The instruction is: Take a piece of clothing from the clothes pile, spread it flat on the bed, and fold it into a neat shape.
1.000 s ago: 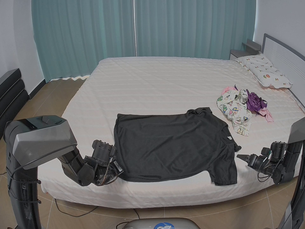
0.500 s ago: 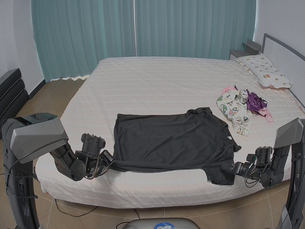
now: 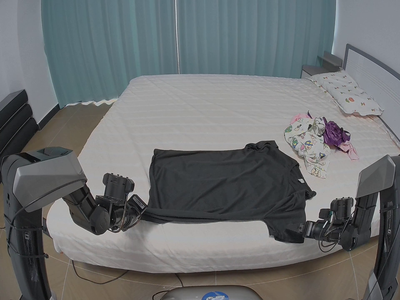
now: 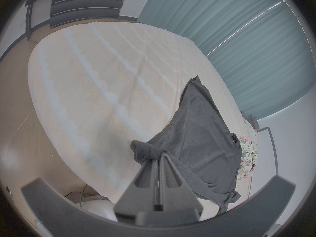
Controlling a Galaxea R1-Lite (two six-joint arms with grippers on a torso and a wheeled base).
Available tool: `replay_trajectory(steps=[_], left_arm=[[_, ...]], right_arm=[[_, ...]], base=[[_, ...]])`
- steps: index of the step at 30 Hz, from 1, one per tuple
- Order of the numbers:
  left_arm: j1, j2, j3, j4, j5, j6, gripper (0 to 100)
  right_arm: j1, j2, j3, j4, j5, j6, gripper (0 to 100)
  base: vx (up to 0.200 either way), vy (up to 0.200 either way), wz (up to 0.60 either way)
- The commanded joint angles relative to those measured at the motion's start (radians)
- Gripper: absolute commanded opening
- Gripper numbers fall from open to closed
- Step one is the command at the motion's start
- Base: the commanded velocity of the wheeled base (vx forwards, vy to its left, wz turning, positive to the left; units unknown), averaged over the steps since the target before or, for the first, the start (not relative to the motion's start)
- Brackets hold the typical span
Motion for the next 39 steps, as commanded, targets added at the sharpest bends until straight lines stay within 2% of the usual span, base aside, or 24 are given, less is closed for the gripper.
replay_trajectory(steps=[1, 14, 26, 27, 33, 39], left_arm=[[0.000, 0.001, 0.003, -0.002, -0.001, 0.000, 0], [-0.002, 0.003, 0.008, -0.002, -0.001, 0.000, 0], [-0.003, 0.000, 0.010, 0.000, -0.001, 0.000, 0], [-0.003, 0.000, 0.011, -0.002, -0.001, 0.000, 0], [-0.006, -0.002, 0.013, 0.000, -0.002, 0.000, 0], [-0.011, -0.002, 0.016, 0.000, -0.002, 0.000, 0]], right_arm=[[0.004, 0.002, 0.012, 0.006, -0.005, -0.003, 100], [0.075, -0.002, 0.084, -0.005, -0.031, -0.014, 100], [0.082, 0.010, 0.067, -0.010, -0.070, -0.012, 100], [0.084, 0.007, 0.071, -0.010, -0.073, -0.012, 0], [0.072, -0.024, 0.094, 0.006, -0.076, -0.012, 0], [0.018, -0.081, 0.159, 0.006, -0.065, -0.012, 0]], base=[[0.000, 0.000, 0.00], [0.000, 0.000, 0.00], [0.000, 0.000, 0.00], [0.000, 0.000, 0.00], [0.000, 0.000, 0.00], [0.000, 0.000, 0.00]])
